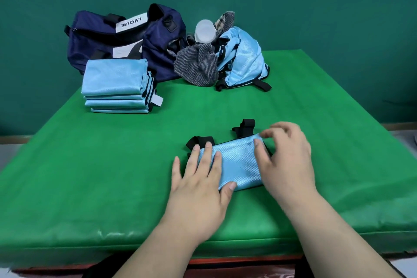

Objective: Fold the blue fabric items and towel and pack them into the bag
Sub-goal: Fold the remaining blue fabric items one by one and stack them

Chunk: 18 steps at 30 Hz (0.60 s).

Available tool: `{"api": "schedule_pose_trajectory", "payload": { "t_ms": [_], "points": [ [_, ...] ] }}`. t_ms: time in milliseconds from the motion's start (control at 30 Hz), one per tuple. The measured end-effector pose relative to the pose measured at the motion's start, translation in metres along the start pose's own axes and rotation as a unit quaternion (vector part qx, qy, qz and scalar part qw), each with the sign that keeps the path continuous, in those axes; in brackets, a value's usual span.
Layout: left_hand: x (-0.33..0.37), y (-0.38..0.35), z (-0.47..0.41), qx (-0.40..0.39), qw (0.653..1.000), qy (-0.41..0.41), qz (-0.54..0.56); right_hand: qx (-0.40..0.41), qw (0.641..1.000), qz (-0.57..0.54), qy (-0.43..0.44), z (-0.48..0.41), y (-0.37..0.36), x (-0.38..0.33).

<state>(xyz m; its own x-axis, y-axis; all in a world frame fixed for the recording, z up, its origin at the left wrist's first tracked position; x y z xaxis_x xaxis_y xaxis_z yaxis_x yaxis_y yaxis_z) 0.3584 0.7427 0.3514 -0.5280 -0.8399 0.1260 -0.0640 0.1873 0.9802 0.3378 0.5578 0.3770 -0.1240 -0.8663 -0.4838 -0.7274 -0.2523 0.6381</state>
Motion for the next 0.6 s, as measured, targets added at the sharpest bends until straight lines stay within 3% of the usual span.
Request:
{"api": "schedule_pose_trajectory", "payload": {
  "t_ms": [100, 267, 600],
  "points": [
    [0.001, 0.001, -0.001, 0.002, 1.0, 0.014, 0.011, -0.133, 0.978, -0.02, 0.16, 0.019, -0.007, -0.005],
    [0.0, 0.001, -0.001, -0.007, 1.0, 0.013, 0.017, -0.335, 0.913, 0.052, 0.225, 0.013, -0.01, 0.008],
    [-0.006, -0.001, 0.0, -0.053, 0.998, -0.025, -0.018, -0.43, 0.848, 0.105, 0.292, -0.005, 0.001, 0.025]
  ]
}}
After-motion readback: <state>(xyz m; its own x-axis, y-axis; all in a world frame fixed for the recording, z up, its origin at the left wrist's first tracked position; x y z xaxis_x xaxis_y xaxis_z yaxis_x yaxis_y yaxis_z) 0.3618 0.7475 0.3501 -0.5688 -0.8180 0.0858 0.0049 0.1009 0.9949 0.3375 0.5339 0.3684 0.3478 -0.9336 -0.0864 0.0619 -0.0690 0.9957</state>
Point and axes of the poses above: each hand's wrist, its own z-axis away from the middle knuckle, its own y-axis out of the back of the hand, x = y × z, the point moved 1 cm from there along -z, towards the middle knuckle, and after that the axes turned 6 degrees about x, right-handed, at the moved point
